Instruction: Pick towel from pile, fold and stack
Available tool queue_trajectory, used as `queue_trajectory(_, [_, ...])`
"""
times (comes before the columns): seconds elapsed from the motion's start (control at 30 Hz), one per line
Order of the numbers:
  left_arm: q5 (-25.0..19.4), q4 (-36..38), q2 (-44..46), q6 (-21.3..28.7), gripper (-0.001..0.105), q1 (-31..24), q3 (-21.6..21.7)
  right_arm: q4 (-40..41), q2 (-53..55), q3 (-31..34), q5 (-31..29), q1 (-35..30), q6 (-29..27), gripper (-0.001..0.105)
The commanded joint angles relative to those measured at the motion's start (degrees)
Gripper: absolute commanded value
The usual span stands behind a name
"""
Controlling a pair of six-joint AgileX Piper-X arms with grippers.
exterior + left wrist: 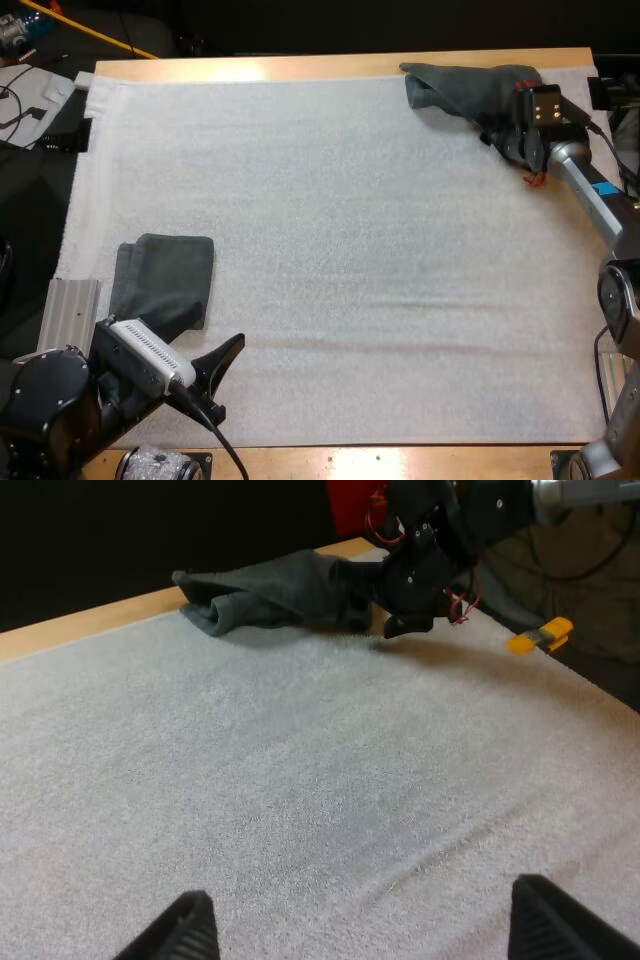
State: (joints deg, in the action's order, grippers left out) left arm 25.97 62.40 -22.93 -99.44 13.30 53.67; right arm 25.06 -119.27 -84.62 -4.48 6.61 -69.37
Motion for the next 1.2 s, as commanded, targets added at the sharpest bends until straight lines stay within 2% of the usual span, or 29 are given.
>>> queue_trajectory(0.0, [0.19,-1.09,-0.03,-0.77,0.06,0.21,0.31,-3.26,-1.09,-0.37,0.76,-0.76,2.08,0.062])
queue_trajectory(0.33, [0.19,-1.24,-0.28,-0.81,0.06,0.16,0.29,-8.22,-5.04,-0.95,6.09,-2.05,6.13,0.059])
queue_trajectory(0.43, [0.23,-1.23,-0.25,-0.78,0.06,0.13,0.29,-8.12,-5.28,-1.01,7.12,-2.14,6.65,0.043])
queue_trajectory(0.6, [0.25,-1.26,-0.2,-0.73,0.059,0.11,0.33,-7.19,-4.9,-1.01,8.28,-2.13,5.95,0.002])
queue_trajectory(0.63, [0.31,-1.21,-0.22,-0.73,0.059,0.09,0.34,-7.12,-4.66,-1.05,8.35,-2.17,5.78,0.002])
queue_trajectory(0.7, [0.42,-0.99,-0.14,-0.78,0.059,0.19,0.28,-8.67,-3.69,-1.49,8.38,-2.27,6.25,0.014])
queue_trajectory(0.73, [0.42,-0.93,-0.08,-0.77,0.059,0.26,0.3,-8.74,-3.34,-1.52,9.63,-2.17,5.9,0.003])
queue_trajectory(0.83, [0.47,-0.97,-0.12,-0.75,0.059,0.22,0.31,-8.41,-1.96,-1.45,10.3,-1.78,3.71,0.0])
queue_trajectory(1.17, [0.55,-1.36,-0.16,-0.73,0.059,0.25,0.33,-3.77,13.88,-1.45,6.92,3.06,-15.36,0.0])
